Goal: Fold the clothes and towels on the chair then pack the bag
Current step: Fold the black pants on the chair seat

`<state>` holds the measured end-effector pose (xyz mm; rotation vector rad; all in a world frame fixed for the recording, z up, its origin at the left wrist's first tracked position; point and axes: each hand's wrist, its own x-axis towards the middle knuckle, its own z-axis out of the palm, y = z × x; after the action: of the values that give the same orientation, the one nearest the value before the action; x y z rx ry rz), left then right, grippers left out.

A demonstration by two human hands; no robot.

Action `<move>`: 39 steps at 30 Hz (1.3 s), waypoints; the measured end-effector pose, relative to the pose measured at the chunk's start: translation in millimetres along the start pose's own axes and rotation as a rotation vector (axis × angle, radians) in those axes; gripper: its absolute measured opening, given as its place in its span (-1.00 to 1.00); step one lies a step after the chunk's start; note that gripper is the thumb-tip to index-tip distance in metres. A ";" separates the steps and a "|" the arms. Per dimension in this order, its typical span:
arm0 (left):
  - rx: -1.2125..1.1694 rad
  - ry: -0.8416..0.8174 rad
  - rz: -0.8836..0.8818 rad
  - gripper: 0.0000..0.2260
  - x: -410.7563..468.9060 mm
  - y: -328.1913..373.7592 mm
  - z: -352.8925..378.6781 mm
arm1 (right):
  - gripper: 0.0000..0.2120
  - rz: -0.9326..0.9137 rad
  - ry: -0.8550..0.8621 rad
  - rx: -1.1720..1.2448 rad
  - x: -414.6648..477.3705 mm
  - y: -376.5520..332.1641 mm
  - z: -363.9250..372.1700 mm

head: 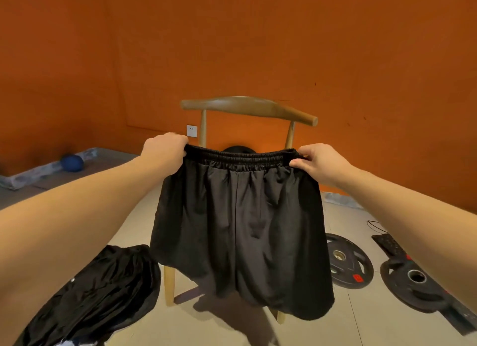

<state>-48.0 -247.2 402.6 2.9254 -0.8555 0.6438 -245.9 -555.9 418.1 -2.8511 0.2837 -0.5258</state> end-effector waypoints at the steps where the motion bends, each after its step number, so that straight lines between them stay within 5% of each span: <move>1: 0.049 0.003 -0.032 -0.94 14.0 3.1 4.3 | -0.79 0.001 0.005 -0.039 13.7 4.3 2.4; 4: -0.002 -0.034 -0.160 -0.93 56.3 17.1 21.7 | -0.79 0.069 0.023 -0.137 56.4 23.0 18.3; 8: -0.713 -0.169 -0.556 -0.92 115.5 37.1 65.1 | -0.80 0.255 0.118 -0.153 105.4 45.6 55.4; 10: -0.875 -0.208 -0.664 -0.88 138.0 47.0 91.8 | -0.74 0.377 0.135 -0.087 125.4 56.6 75.2; 13: -0.795 -0.187 -0.611 -0.59 161.1 53.7 141.0 | -0.78 0.505 0.142 0.058 151.5 74.4 107.0; 15: -0.834 -0.135 -0.573 -0.65 174.3 54.7 176.4 | -0.91 0.578 0.150 0.230 166.6 88.7 129.4; 17: -0.855 -0.080 -0.552 -0.80 185.1 55.1 205.7 | -0.83 0.617 0.143 0.356 180.3 103.8 150.0; 24: -0.901 -0.255 -0.453 -0.61 207.1 69.1 248.5 | -0.77 0.498 0.122 0.228 212.6 136.5 198.0; 28: -0.998 -0.337 -0.363 -0.33 226.4 76.5 272.4 | -0.70 0.458 0.105 0.218 224.9 147.5 215.5; 32: -0.983 -0.400 -0.228 -0.08 230.3 85.0 284.7 | -0.22 0.421 -0.175 0.147 230.7 157.5 228.9; 35: -0.885 -0.322 -0.151 -0.12 226.4 85.8 288.1 | 0.01 0.418 -0.315 0.103 232.4 163.7 238.3; 39: -0.712 -0.137 -0.128 -0.45 217.4 80.2 268.3 | -0.13 0.373 -0.289 -0.013 227.3 148.7 227.2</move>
<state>178.4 -463.3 236.2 2.3559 -0.7054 0.0878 24.9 -707.6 247.6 -2.7378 0.7426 -0.0387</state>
